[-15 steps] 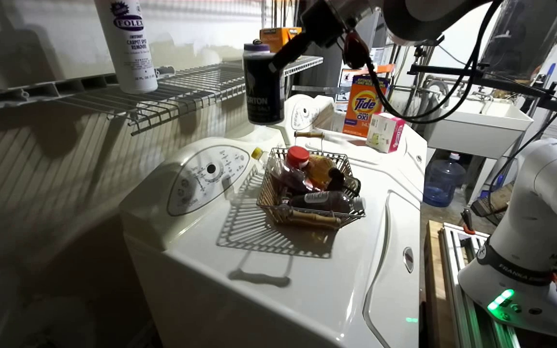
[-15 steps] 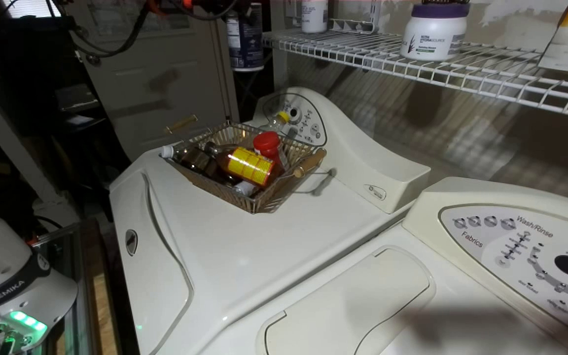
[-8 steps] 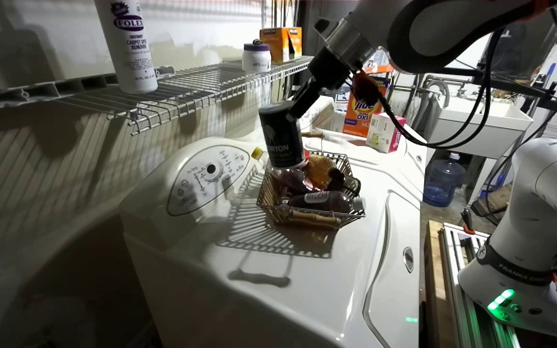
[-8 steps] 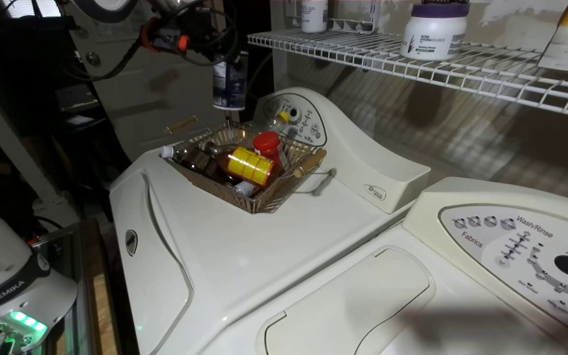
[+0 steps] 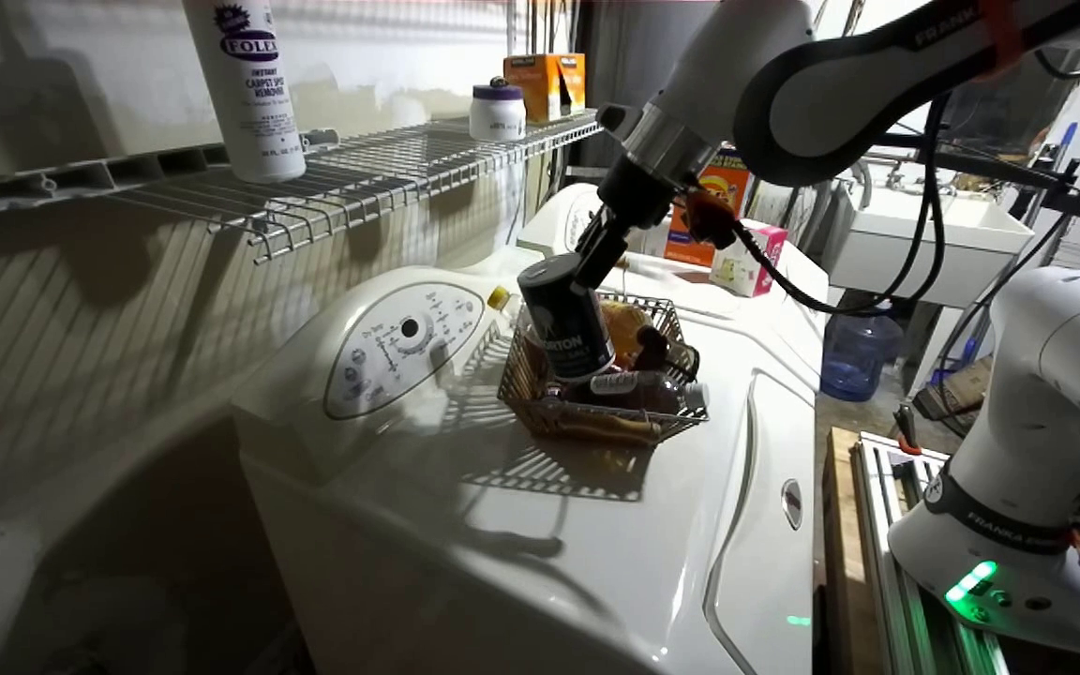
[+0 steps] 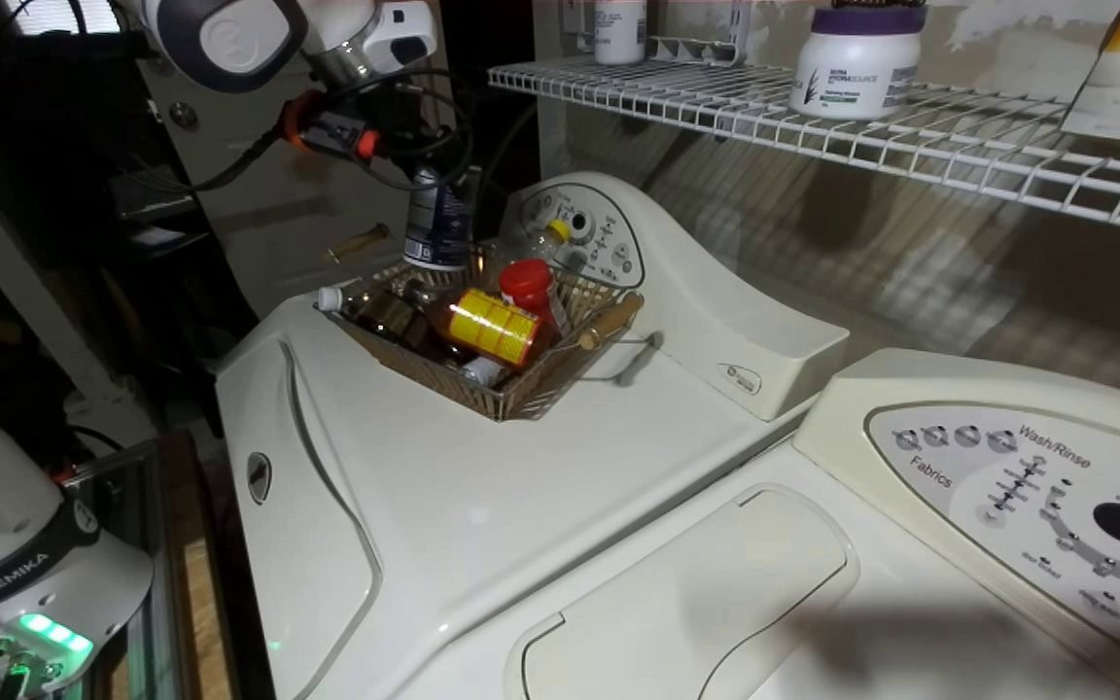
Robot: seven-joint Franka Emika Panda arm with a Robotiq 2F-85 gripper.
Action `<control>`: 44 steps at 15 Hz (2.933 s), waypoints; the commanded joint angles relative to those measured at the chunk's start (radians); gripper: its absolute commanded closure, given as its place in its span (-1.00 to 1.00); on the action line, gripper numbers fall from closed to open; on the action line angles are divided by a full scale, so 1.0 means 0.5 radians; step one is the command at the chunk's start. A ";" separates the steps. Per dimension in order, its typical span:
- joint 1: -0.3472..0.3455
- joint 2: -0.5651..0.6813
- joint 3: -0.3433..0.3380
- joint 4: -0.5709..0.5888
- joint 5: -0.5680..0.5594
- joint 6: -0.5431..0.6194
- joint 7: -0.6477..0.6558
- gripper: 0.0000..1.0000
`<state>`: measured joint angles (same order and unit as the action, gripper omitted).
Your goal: Put the container in the black basket.
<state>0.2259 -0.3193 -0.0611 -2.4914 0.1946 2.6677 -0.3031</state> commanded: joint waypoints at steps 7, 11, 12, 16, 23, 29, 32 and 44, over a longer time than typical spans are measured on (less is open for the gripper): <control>-0.032 0.210 0.091 0.053 0.006 0.067 0.043 -0.93; -0.074 0.172 0.130 0.056 -0.046 0.071 0.126 -1.00; -0.080 0.159 0.138 0.058 -0.052 0.067 0.142 -1.00; -0.112 0.140 0.170 0.085 -0.087 0.059 0.198 -1.00; -0.166 -0.083 0.206 0.191 -0.221 -0.408 0.300 -1.00; -0.146 -0.273 0.237 0.348 -0.324 -0.993 0.247 -1.00; -0.146 -0.346 0.254 0.402 -0.312 -1.169 0.273 -1.00; -0.125 -0.401 0.244 0.439 -0.280 -1.252 0.243 -1.00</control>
